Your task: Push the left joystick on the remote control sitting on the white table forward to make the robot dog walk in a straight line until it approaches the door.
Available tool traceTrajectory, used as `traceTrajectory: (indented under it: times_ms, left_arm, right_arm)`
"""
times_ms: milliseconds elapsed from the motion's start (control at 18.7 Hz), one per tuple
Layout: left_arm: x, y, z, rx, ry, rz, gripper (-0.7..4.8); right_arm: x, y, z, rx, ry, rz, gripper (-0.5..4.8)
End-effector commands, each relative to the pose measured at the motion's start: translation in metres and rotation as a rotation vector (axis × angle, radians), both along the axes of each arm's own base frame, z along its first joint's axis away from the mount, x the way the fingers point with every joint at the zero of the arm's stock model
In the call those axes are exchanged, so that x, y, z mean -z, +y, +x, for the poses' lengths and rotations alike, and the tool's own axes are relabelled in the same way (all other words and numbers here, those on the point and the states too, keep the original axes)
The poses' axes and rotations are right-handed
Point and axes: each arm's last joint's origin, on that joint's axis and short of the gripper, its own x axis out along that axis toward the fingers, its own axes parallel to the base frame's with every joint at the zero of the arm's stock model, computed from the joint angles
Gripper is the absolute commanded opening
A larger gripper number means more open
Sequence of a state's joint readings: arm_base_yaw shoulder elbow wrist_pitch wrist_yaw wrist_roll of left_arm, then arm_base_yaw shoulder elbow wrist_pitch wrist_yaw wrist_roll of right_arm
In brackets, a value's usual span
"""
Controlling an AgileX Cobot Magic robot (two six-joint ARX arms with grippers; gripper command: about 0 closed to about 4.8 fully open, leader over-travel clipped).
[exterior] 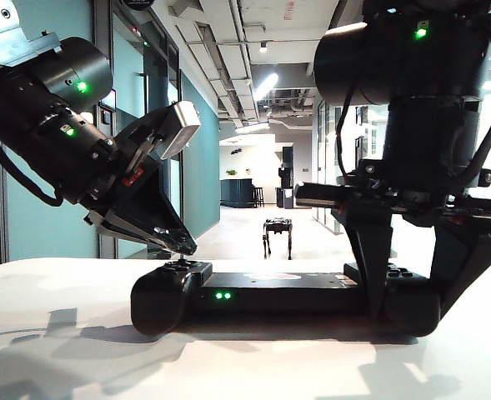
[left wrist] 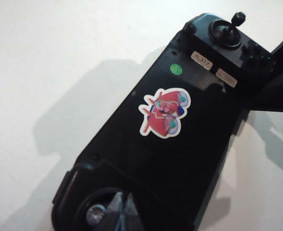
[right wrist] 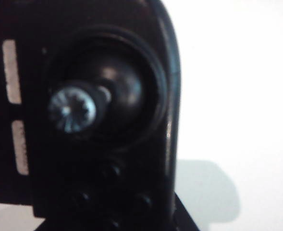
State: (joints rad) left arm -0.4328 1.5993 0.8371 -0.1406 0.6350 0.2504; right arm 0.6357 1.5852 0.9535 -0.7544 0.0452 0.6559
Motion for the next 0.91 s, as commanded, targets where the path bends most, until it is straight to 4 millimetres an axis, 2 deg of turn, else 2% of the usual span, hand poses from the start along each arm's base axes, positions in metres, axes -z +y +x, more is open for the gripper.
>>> traceTrajectory:
  times_ms: [54,642,803,910]
  left_arm:
    - [-0.001,0.000,0.001,-0.008,-0.015,0.005,-0.05]
    - [-0.006,0.000,0.000,-0.006,0.007,-0.011,-0.05]
    - [-0.047,0.001,-0.006,0.029,0.020,-0.061,-0.05]
    - [-0.079,0.007,-0.015,-0.051,-0.033,-0.087,-0.05]
  right_arm:
    - [0.001,-0.001,-0.003,-0.005,0.034,0.001,1.97]
    - [0.001,-0.001,-0.002,-0.005,0.033,0.000,1.98]
    - [0.001,-0.001,-0.002,-0.005,0.033,0.000,1.98]
    - [0.001,-0.001,-0.001,-0.005,0.022,0.005,1.98]
